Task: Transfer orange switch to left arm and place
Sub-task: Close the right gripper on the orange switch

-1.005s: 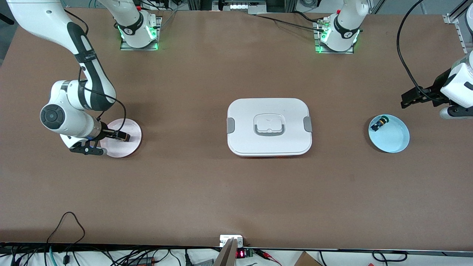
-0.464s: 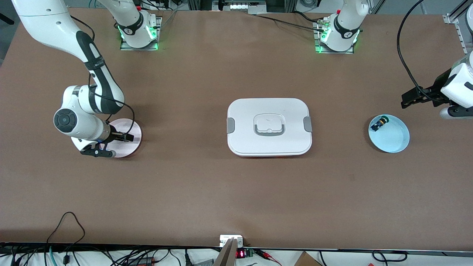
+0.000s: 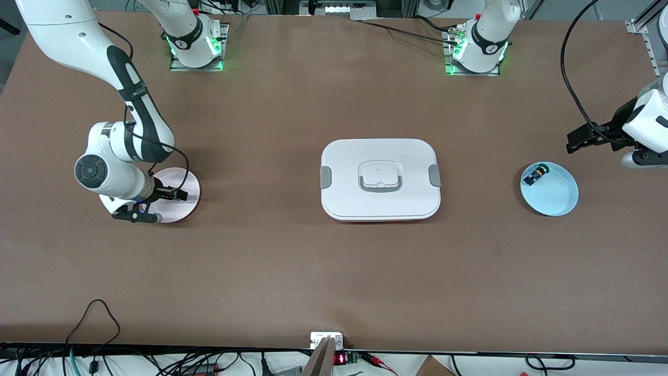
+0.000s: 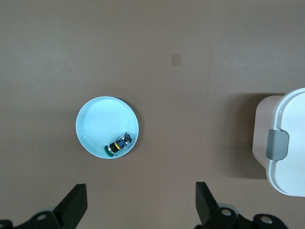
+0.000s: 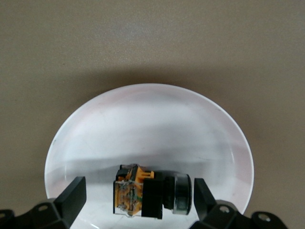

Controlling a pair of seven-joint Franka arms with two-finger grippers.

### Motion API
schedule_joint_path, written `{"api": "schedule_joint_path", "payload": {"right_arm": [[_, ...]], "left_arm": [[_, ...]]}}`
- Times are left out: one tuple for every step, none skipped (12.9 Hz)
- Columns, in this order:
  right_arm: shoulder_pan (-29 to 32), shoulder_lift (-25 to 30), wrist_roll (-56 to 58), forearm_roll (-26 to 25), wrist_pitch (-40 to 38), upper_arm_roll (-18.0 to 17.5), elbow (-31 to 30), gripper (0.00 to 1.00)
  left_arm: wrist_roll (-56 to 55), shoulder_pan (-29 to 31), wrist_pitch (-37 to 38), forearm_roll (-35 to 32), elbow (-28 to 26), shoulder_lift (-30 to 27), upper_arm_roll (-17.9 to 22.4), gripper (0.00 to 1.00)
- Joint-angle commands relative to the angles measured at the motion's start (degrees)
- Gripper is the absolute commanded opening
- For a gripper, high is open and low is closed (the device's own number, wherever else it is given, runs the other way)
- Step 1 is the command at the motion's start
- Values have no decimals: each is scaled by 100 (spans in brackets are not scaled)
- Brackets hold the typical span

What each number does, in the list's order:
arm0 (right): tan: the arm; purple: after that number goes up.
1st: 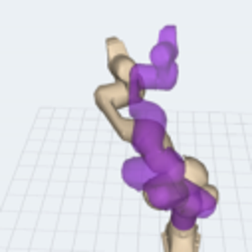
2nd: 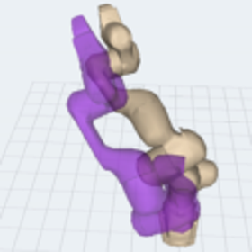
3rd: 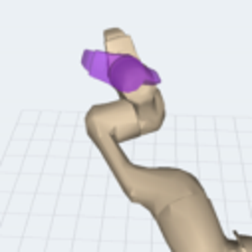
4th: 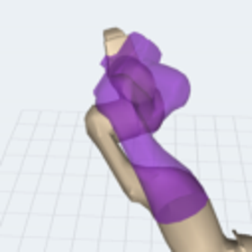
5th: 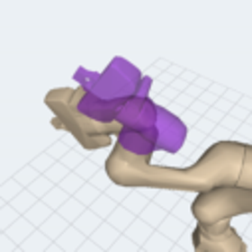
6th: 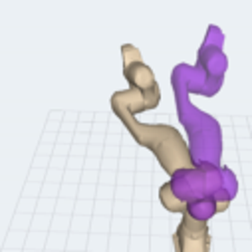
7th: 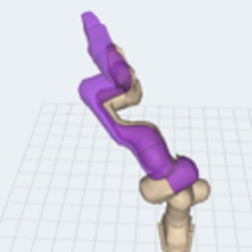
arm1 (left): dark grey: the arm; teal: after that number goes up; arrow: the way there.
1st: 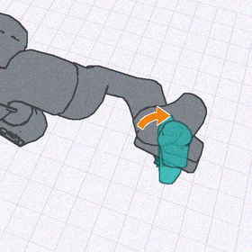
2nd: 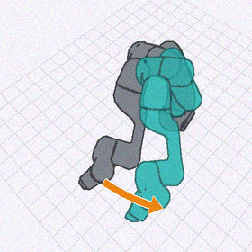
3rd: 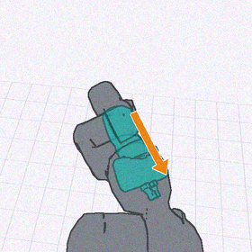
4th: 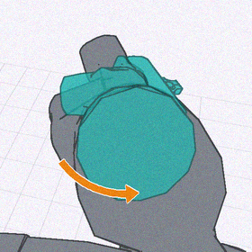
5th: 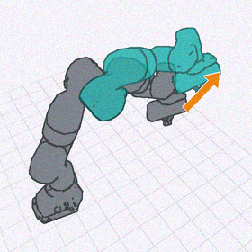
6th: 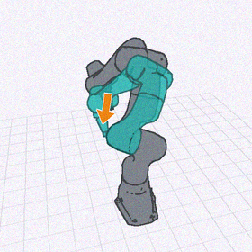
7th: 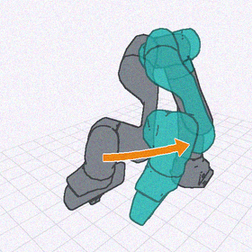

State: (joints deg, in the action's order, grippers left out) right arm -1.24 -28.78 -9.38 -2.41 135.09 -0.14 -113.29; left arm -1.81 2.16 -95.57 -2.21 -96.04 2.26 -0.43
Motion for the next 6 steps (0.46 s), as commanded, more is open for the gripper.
{"api": "schedule_joint_path", "payload": {"right_arm": [[19,83,-64,12,-27,-12,-44,100],[36,83,-64,21,-35,-12,-44,100],[71,83,-73,21,-79,-12,-53,100],[80,74,-99,30,-210,-12,-79,100],[115,74,-99,30,-237,-12,-123,100],[133,74,-152,39,-238,-12,-210,100]], "left_arm": [[120,-5,3,-96,51,-15,16,100],[120,-5,12,-96,68,-23,16,100],[120,-5,21,-96,94,-23,16,100],[120,-14,21,-96,121,-23,8,100],[120,-14,21,-96,130,-32,-1,100],[120,-23,21,-87,130,-41,-1,100]]}}
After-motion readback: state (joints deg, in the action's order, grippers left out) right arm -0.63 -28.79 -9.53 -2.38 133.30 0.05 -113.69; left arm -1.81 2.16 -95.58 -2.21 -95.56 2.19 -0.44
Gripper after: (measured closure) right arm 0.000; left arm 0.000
